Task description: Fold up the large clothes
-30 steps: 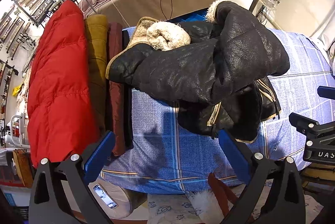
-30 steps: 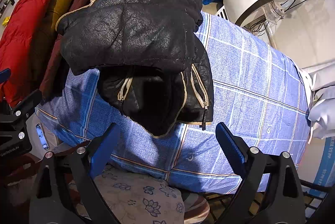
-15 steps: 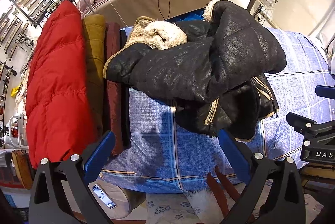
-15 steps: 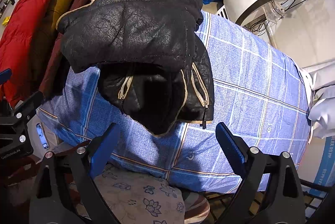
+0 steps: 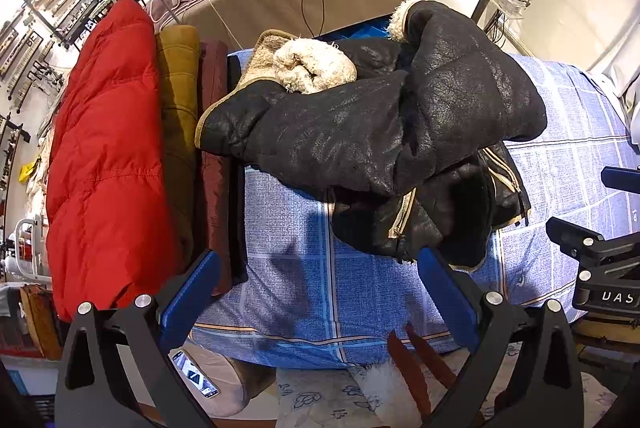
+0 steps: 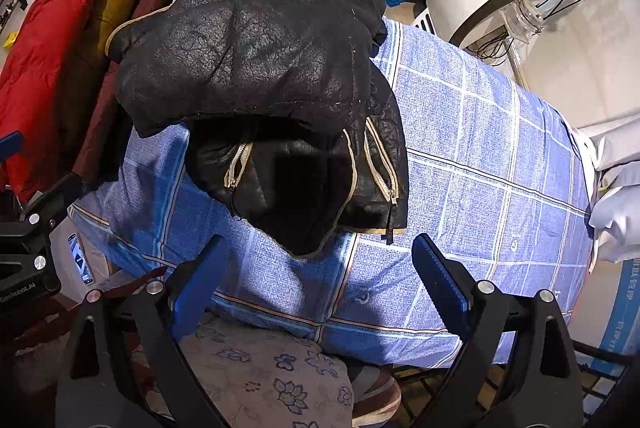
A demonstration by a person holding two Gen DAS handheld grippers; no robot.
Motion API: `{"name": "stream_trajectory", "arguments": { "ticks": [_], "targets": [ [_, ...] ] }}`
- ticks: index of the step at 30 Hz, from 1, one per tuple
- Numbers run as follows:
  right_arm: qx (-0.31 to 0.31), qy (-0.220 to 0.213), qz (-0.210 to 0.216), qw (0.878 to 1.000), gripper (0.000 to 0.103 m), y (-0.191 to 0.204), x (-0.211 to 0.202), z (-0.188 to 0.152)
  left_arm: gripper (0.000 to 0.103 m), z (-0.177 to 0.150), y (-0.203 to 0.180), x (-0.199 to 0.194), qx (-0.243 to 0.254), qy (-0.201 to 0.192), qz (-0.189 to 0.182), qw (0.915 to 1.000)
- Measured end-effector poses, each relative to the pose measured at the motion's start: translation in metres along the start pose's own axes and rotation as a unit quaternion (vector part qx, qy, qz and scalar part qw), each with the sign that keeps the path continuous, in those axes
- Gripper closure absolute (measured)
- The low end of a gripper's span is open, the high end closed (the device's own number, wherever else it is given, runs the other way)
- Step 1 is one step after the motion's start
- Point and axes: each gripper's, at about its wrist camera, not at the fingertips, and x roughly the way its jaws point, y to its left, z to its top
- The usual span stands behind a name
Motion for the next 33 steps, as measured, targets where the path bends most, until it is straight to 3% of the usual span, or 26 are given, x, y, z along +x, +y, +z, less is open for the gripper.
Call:
{"name": "stream_trajectory", "arguments": {
  "ticks": [16,20,24,27,30,33],
  "targets": [
    [0.003,0.009,0.007,1.000,0.011,-0.005,0.008,0.005,0.006,0.000,-0.002,0.005,0.004,0.007,-0.023,0.9997],
    [0.006,0.003,0.015,1.000,0.011,-0.011,0.010,0.008,0.006,0.005,0.009,0.000,-0.025,-0.014,-0.043,0.9987],
    [0.014,-0.012,0.037,0.999,0.011,-0.020,0.007,0.015,0.006,0.017,0.032,0.012,-0.075,-0.005,-0.027,0.9968],
    [0.007,-0.040,0.055,0.998,0.011,-0.026,-0.004,0.028,0.006,0.027,0.052,0.024,-0.118,0.019,-0.048,0.9916],
    [-0.012,-0.083,0.064,0.994,0.011,-0.033,-0.021,0.055,0.006,0.043,0.075,0.042,-0.179,0.045,-0.099,0.9779],
    [-0.024,-0.138,0.076,0.987,0.011,-0.042,-0.044,0.097,0.006,0.060,0.079,0.066,-0.203,0.064,-0.140,0.9670]
  ]
}}
